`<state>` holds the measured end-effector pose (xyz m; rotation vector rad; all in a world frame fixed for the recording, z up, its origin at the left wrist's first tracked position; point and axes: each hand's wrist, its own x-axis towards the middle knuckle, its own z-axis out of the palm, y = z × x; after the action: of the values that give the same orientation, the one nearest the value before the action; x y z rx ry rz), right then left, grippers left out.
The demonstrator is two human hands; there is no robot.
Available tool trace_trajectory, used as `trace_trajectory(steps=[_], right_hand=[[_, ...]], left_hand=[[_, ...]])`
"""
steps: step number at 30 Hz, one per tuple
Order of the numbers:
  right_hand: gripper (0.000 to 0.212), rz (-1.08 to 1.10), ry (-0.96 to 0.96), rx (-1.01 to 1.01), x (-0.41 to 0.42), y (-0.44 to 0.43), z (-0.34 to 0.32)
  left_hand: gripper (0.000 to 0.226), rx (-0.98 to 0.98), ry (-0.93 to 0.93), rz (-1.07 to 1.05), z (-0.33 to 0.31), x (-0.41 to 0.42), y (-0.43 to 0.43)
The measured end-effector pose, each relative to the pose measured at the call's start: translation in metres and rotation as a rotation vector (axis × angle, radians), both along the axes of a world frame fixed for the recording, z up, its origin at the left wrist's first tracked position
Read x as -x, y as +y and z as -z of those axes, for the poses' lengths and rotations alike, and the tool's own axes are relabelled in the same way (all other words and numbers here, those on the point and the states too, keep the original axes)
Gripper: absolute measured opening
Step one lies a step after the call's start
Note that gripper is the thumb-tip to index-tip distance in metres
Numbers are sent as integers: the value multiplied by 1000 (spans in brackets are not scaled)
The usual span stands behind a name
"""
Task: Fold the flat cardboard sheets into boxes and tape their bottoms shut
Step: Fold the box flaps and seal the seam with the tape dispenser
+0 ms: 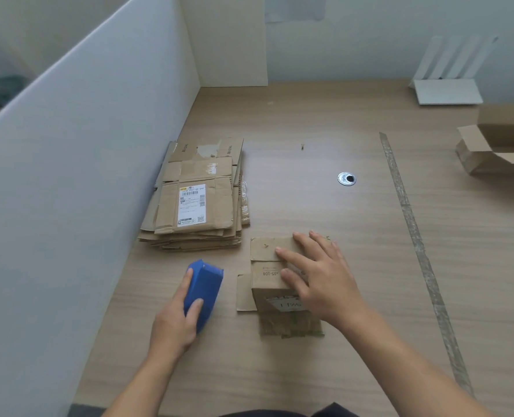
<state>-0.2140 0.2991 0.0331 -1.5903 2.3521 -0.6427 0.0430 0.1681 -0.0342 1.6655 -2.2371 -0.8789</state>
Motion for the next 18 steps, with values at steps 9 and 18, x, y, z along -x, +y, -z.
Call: trace_trajectory(steps=[9,18], right_hand=[[39,69,70,112,-4,-5,12],[41,138,-548,292,11,10,0]], left_hand=[[69,287,246,362,-118,41,-13],[54,637,-76,805,-126,74,-5]])
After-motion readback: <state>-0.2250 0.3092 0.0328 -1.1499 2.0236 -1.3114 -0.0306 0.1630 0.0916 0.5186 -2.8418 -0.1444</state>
